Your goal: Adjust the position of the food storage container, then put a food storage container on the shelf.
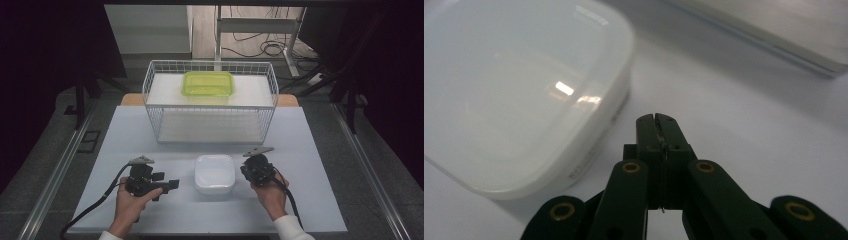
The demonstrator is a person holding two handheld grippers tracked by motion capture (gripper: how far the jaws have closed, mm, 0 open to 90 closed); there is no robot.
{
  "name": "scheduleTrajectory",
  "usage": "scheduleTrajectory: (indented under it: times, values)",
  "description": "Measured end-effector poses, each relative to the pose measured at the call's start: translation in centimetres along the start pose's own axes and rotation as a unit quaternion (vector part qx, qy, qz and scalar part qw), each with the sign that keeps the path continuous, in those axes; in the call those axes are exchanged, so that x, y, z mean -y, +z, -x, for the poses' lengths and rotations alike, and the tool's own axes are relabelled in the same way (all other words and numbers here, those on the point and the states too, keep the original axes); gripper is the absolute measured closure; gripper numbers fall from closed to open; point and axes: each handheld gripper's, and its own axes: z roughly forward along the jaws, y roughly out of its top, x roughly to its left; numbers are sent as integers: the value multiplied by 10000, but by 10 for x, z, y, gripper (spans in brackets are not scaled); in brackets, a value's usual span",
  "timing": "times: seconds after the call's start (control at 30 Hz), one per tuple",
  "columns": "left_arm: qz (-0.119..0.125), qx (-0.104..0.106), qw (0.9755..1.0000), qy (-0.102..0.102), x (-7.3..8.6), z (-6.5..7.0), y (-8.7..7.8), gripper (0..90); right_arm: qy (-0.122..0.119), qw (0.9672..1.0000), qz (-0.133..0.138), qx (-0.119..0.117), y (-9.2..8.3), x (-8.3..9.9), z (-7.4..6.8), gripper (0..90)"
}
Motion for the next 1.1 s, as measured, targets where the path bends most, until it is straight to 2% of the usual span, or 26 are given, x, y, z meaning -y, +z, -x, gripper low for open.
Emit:
scheduleTrajectory:
  times: [0.07,0.23,0.37,0.47,0.6,0.73,0.83,0.9,1.1]
  values:
    - [-7,27,10000,-1,-1,-1,0,262,138,9998,145,28,-8,2,8,891]
    - [-18,31,10000,12,-2,-2,0,262,402,9987,291,-79,-20,8,18,891]
    - [1,53,10000,-2,-3,-3,0,262,566,9974,370,-262,-24,10,23,887]
    - [-3,50,10000,-15,-3,-4,1,262,731,9956,429,-401,-26,12,27,789]
    - [29,54,10000,-64,-4,-4,4,262,936,9932,587,-359,-32,15,34,597]
    - [59,49,9999,-89,-4,-4,4,260,1154,9888,806,-495,-36,16,40,458]
    - [117,39,9999,-92,-6,-5,2,259,1260,9859,842,-713,-38,16,42,395]
    - [114,30,9999,-79,-6,-6,2,257,1230,9855,834,-816,-37,16,43,362]
    - [121,2,9999,-51,-5,-6,1,253,1285,9822,824,-1096,-34,13,44,344]
